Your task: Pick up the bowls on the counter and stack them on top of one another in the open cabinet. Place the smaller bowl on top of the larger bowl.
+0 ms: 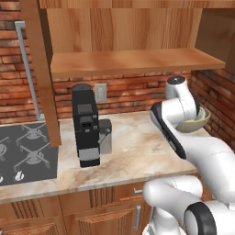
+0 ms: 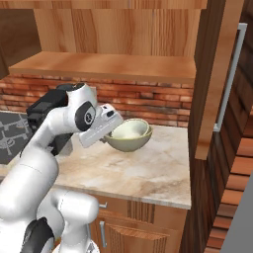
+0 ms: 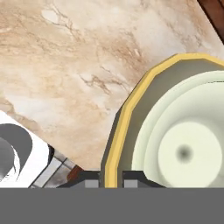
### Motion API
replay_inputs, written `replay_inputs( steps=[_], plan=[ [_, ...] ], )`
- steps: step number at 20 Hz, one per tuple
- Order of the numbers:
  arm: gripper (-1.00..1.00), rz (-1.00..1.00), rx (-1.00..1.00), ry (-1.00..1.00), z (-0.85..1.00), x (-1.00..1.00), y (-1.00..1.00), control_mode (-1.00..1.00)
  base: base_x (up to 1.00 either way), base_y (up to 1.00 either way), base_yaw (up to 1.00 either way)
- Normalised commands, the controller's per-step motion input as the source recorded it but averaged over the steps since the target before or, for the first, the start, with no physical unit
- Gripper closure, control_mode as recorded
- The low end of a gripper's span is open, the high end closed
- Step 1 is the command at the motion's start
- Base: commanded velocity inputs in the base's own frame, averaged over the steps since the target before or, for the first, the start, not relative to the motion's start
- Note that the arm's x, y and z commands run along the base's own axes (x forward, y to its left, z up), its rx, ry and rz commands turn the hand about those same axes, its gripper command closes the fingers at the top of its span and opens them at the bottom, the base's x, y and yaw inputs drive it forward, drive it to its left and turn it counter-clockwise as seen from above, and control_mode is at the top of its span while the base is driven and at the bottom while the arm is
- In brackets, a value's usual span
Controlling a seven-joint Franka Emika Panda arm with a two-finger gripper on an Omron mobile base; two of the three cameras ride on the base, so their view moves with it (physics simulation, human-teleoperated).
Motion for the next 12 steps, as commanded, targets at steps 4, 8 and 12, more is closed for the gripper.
replay_inputs(
  steps=[4,8,12],
  plan=[
    [1.00,0.20,0.00,0.00,0.50,-0.56,0.21,-1.00,0.00,0.00,0.00],
    [1.00,0.22,0.00,0.01,0.43,-0.54,0.21,-1.00,0.00,0.00,0.00],
    [1.00,0.24,0.00,0.02,0.37,-0.45,0.22,-1.00,0.00,0.00,0.00]
  ],
)
